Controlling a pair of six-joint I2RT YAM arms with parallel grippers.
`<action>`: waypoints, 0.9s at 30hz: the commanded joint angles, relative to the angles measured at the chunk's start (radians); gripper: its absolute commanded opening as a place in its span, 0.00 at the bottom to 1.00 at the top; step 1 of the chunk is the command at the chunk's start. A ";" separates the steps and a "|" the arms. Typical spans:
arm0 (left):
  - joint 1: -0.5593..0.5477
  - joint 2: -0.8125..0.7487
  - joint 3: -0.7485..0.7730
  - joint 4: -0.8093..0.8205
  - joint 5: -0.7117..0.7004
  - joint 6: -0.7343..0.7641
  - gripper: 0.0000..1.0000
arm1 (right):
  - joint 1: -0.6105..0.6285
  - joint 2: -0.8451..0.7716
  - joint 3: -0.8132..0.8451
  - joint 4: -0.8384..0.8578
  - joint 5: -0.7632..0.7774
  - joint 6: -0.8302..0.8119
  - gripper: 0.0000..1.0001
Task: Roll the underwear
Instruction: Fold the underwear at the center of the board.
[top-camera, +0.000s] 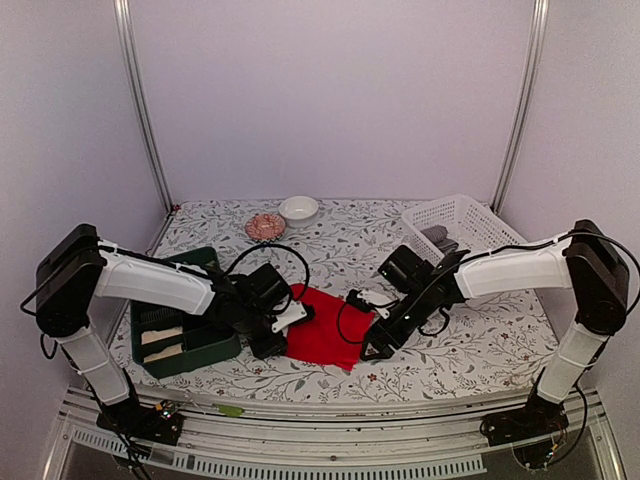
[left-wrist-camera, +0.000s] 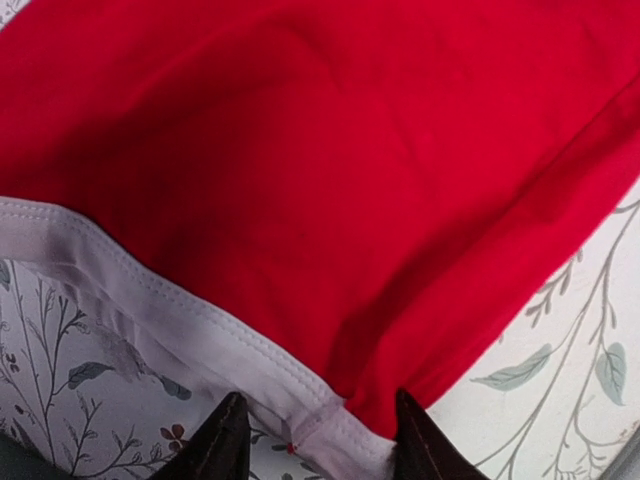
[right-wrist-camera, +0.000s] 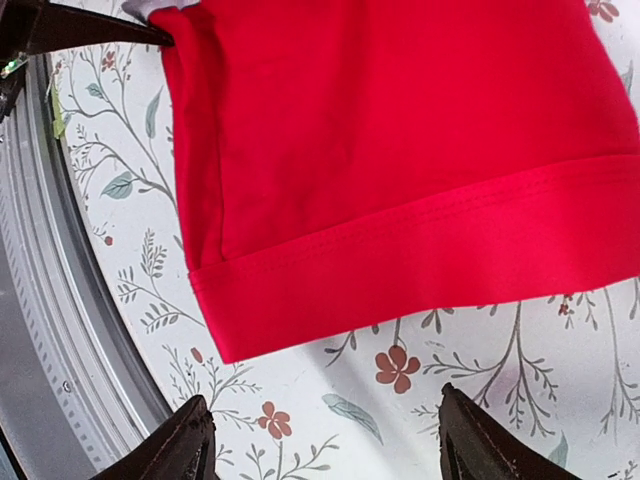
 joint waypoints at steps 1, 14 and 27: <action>-0.004 0.033 -0.003 -0.117 -0.044 0.026 0.45 | 0.005 -0.067 -0.027 0.025 -0.008 -0.036 0.77; 0.037 -0.114 0.023 -0.121 0.064 -0.002 0.51 | 0.118 -0.028 -0.025 0.270 0.065 -0.009 0.54; 0.181 -0.255 0.016 -0.101 0.161 -0.053 0.53 | 0.256 0.161 0.026 0.275 0.214 -0.054 0.51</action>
